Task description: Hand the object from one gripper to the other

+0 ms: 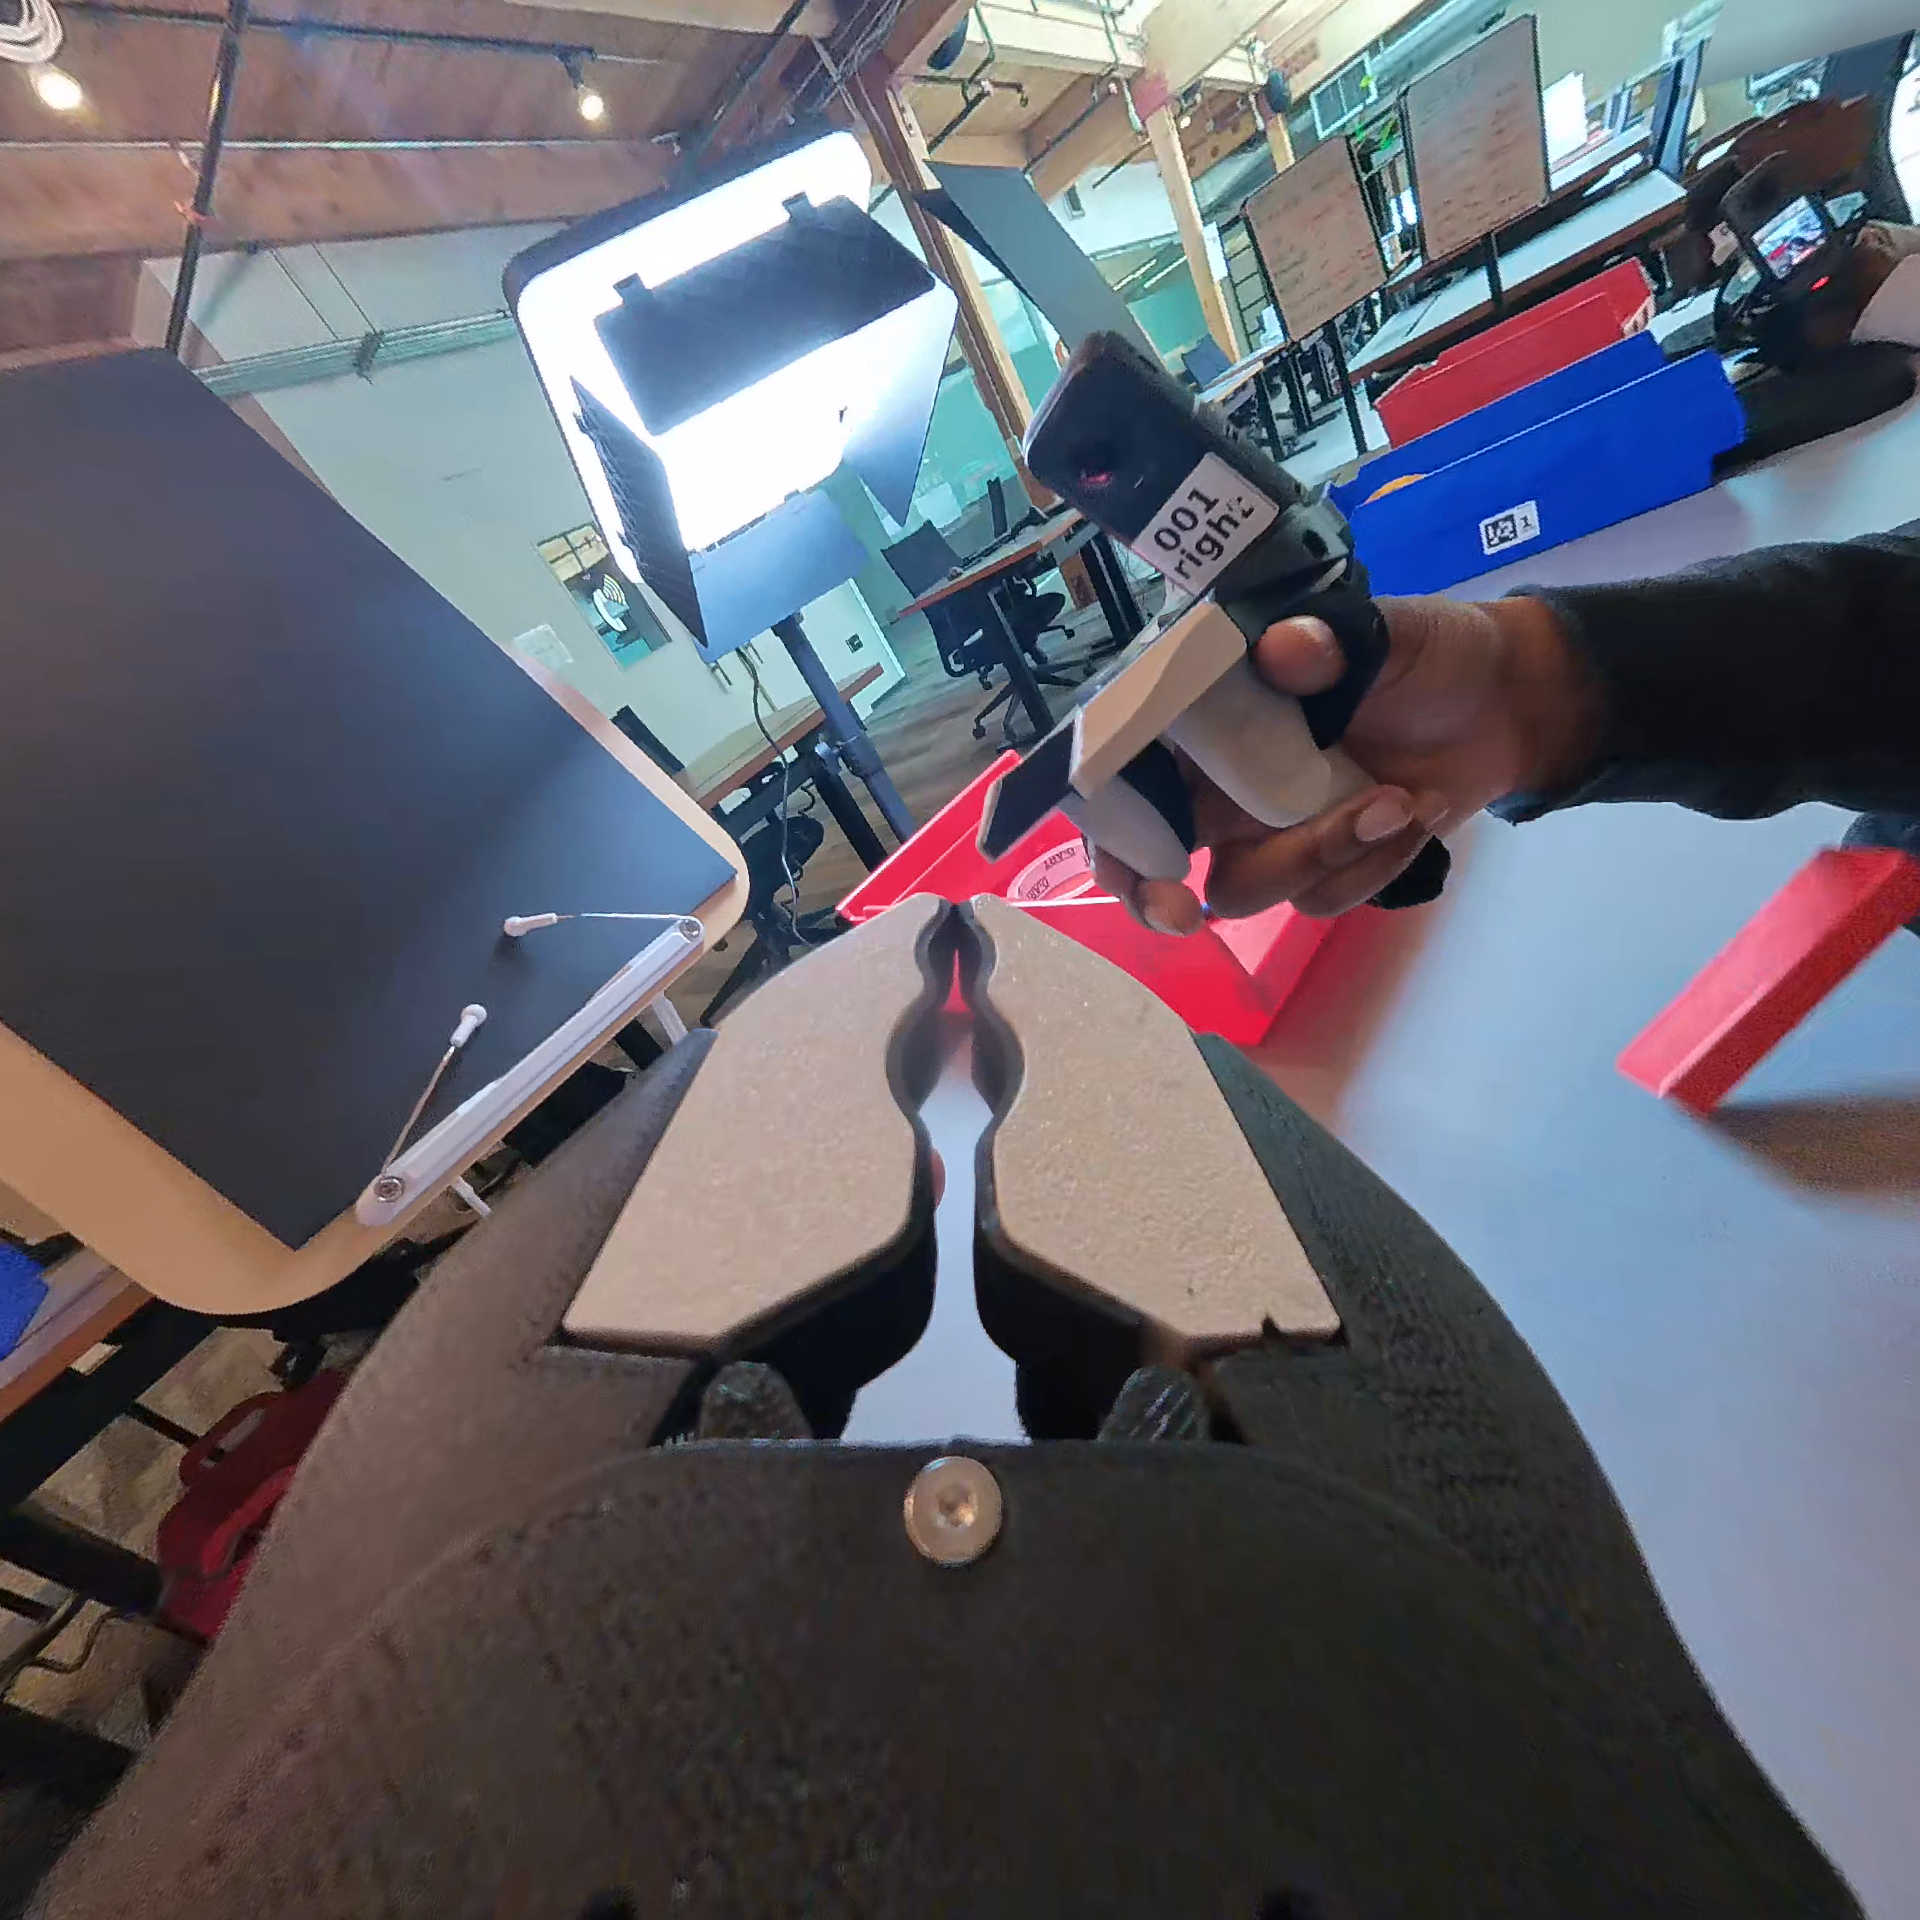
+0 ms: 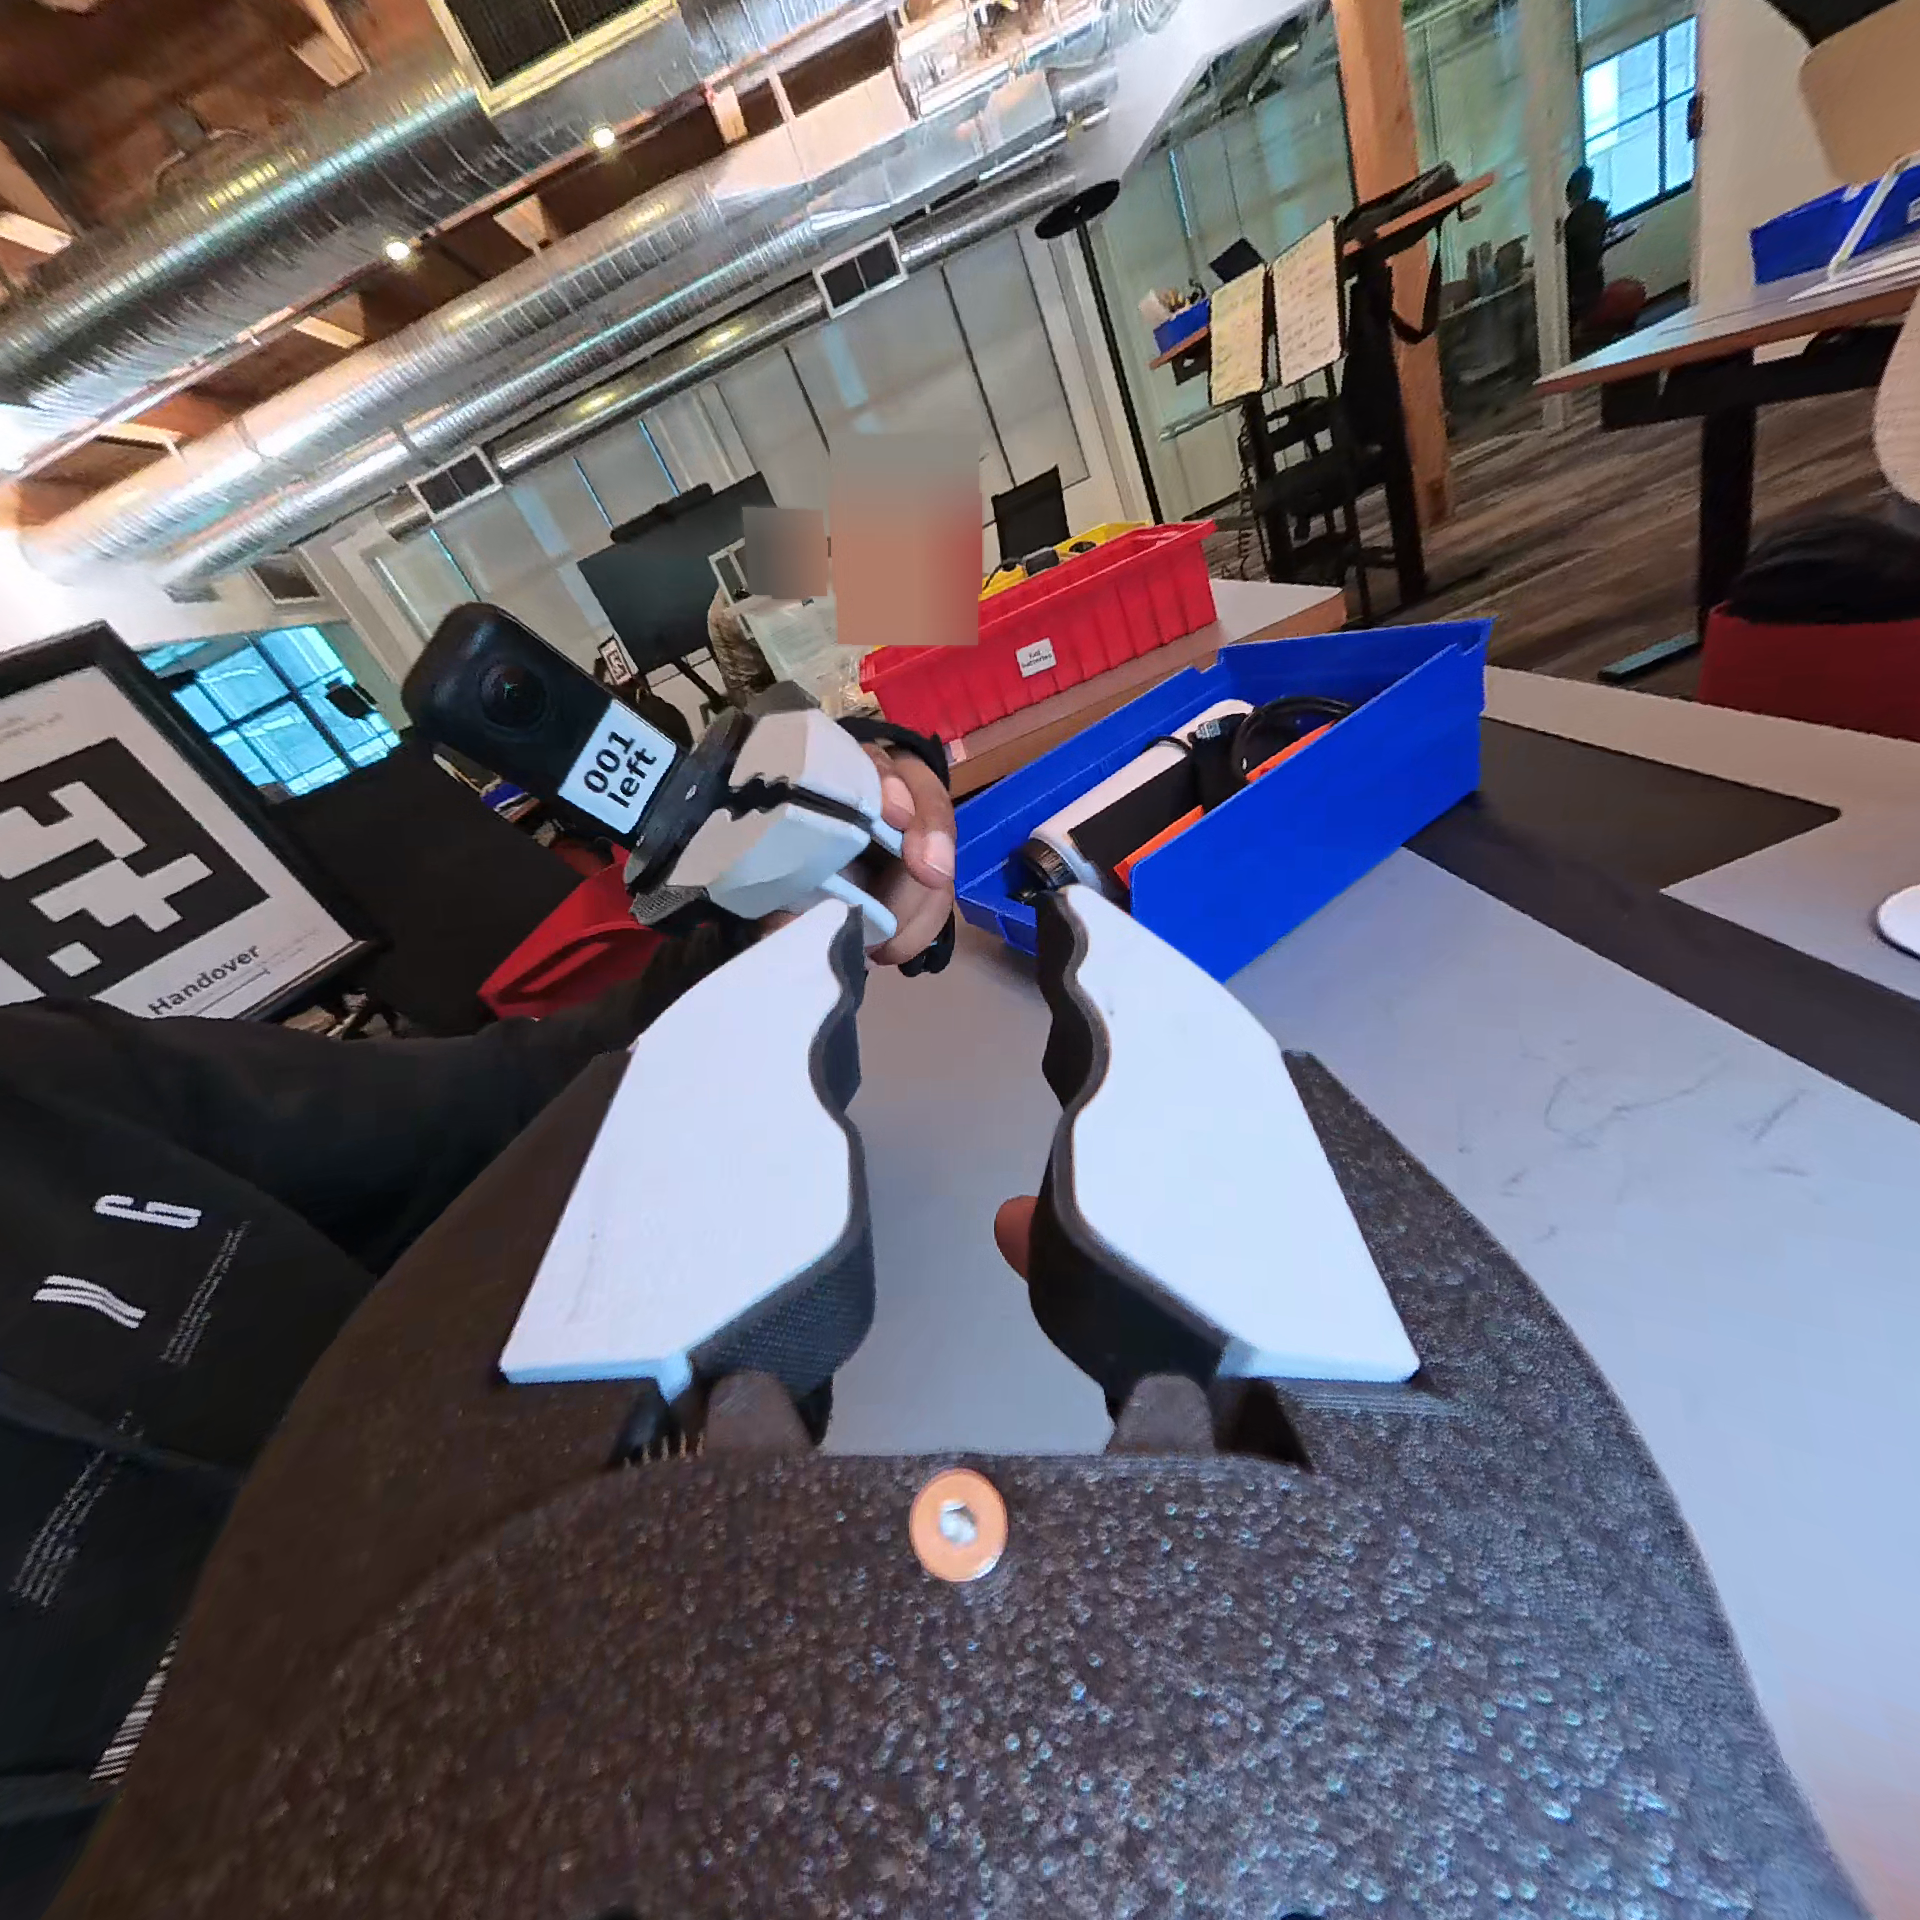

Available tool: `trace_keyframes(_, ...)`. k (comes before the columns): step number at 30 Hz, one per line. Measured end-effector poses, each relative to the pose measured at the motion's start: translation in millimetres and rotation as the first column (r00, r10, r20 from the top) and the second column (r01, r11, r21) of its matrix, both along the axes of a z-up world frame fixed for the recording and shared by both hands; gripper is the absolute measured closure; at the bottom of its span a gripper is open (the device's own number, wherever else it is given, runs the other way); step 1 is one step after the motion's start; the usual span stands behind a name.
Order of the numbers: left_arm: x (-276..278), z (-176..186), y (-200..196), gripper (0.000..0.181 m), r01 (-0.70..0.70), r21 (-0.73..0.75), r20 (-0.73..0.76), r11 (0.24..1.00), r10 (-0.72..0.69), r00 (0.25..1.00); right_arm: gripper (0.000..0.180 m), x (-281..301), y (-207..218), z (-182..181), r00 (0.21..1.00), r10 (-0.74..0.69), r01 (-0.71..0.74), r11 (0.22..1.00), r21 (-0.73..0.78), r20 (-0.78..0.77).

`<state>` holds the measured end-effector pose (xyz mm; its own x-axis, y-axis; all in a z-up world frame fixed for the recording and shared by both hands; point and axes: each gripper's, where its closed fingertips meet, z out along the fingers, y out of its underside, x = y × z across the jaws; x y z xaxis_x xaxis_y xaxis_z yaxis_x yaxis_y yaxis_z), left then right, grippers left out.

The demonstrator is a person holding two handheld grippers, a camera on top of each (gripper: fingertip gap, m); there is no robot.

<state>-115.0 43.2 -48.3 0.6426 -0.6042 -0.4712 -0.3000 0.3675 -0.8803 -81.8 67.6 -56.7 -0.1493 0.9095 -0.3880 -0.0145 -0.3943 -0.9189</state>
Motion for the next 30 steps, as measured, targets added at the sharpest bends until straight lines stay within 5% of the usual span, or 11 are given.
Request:
trace_keyframes(11,-1,-8,5,0.179,-0.005,-0.089,0.016,0.996,0.006,1.0,0.148,-6,-9,-2,0.999,0.005,-0.007,0.997,0.073,0.038)
trace_keyframes(22,-13,-10,17,0.155,-0.029,-0.246,0.105,0.969,0.056,0.993,0.146,-1,-21,15,0.992,-0.066,0.03,0.95,0.312,0.105)
trace_keyframes(26,-27,-12,18,0.144,-0.042,-0.332,0.167,0.942,0.102,0.981,0.142,16,-17,10,0.965,-0.173,0.06,0.878,0.474,0.198)
trace_keyframes(30,-50,-41,5,0.137,-0.075,-0.433,0.188,0.898,0.171,0.967,0.134,52,-27,-39,0.882,-0.202,-0.069,0.839,0.54,0.426)
